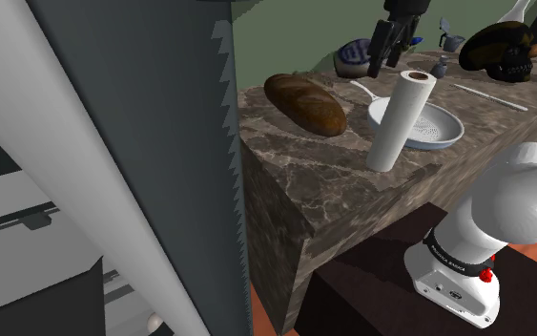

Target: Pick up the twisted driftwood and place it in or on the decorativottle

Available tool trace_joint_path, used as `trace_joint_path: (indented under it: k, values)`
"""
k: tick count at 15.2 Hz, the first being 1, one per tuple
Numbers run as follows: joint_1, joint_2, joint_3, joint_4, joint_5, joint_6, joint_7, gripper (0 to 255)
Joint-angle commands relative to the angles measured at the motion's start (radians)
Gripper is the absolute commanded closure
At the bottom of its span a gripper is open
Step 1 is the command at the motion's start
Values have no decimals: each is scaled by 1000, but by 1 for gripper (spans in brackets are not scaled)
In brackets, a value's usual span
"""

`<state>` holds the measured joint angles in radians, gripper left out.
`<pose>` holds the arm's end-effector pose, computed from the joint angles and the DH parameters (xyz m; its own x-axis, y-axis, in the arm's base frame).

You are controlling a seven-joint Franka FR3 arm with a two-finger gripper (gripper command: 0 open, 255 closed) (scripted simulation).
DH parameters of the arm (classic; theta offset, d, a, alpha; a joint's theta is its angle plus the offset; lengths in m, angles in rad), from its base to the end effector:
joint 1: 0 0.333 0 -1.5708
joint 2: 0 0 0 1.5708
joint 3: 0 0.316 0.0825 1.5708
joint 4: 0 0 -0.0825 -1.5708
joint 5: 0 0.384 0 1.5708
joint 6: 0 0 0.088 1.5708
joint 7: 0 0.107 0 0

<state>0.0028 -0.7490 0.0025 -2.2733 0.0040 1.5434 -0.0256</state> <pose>0.3150 0.0024 0.6156 0.9994 0.0304 0.0191 0.0304 -0.9995 -0.0018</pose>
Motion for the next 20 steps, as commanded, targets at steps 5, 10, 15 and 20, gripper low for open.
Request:
trace_joint_path:
  k: [5, 10, 15, 20]
  values:
    - [0, 43, -72, -47, -43, 139, -123, 0]
    - [5, 136, -163, -67, -76, 314, -276, 0]
    - [25, 266, -255, -42, -73, 480, -434, 0]
    - [59, 425, -346, 29, -17, 621, -611, 0]
